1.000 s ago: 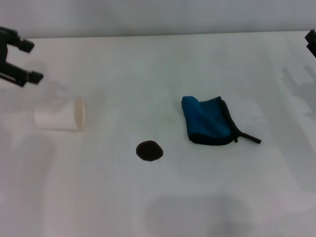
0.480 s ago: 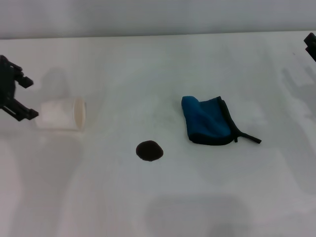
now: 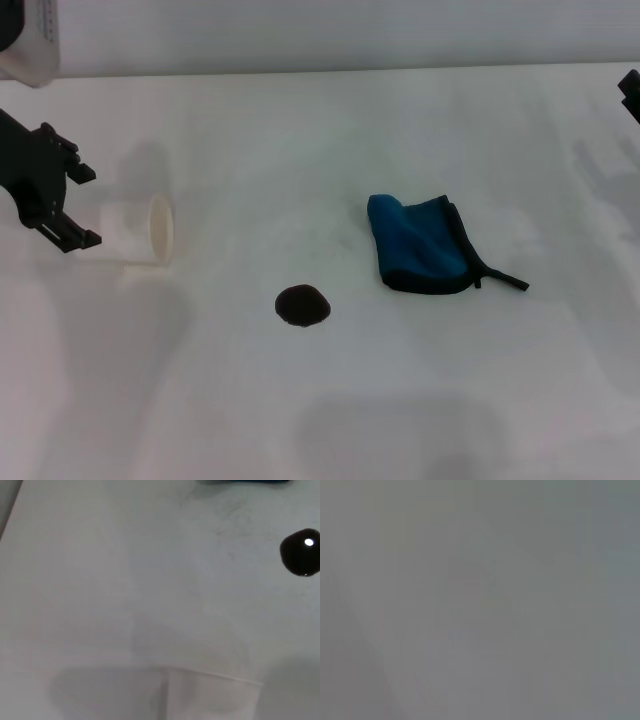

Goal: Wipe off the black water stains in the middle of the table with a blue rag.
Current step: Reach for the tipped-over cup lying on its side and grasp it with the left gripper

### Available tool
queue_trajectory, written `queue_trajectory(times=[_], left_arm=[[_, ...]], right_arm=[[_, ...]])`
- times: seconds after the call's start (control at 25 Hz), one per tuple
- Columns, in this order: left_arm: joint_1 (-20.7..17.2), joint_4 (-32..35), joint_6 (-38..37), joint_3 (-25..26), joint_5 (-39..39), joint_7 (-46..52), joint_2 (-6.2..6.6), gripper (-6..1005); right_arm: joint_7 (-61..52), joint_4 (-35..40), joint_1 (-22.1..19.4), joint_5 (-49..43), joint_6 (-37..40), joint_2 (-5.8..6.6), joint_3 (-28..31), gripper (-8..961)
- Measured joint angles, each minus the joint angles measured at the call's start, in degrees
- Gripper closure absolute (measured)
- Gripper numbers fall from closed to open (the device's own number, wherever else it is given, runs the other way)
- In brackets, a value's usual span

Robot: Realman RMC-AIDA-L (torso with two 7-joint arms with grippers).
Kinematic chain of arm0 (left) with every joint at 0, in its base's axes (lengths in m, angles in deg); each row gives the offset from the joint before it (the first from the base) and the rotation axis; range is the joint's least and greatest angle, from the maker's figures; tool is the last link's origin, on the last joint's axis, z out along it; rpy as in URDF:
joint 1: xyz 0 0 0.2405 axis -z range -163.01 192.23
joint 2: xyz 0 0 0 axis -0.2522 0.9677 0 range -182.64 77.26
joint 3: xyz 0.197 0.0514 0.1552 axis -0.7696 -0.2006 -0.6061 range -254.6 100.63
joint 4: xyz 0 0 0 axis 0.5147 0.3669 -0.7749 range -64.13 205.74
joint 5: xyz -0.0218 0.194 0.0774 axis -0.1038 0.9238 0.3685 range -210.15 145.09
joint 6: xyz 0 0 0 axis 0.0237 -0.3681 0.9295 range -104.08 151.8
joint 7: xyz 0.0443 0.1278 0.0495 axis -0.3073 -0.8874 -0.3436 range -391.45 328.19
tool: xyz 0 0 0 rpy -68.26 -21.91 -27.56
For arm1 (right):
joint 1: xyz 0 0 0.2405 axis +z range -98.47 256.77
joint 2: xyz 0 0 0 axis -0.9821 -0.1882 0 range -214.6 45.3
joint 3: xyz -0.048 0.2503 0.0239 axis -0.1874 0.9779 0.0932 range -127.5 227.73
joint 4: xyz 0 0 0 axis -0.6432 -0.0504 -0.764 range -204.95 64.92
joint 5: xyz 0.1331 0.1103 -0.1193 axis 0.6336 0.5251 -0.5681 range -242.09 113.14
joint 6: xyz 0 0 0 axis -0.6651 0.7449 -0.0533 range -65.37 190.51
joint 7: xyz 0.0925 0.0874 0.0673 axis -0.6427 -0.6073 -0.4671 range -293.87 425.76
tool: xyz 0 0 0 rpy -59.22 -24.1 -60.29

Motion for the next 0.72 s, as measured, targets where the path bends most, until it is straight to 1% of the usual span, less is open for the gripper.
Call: queue_trajectory(times=[0.16,0.32,0.48,0.72], left_arm=[[-0.1,1.3,1.4,0.0,0.3,0.0,-0.14,139],[-0.9,4.7,5.2,0.1,0.3,0.1,-0.38,140],[-1.8,8.1,9.1,0.1,0.5,0.2,-0.39,140],[-2.4,10.6,11.8,0.1,0.6,0.2,-0.33,141]], right_arm=[[0.0,-0.1,0.0,0.1,0.6,0.04,0.0,153],[0.0,0.1,0.0,0.1,1.1,0.06,0.0,154],[0.0,0.1,0.0,0.2,1.2,0.09,0.0,154],[-0.1,0.2,0.0,0.2,1.4,0.14,0.0,154]])
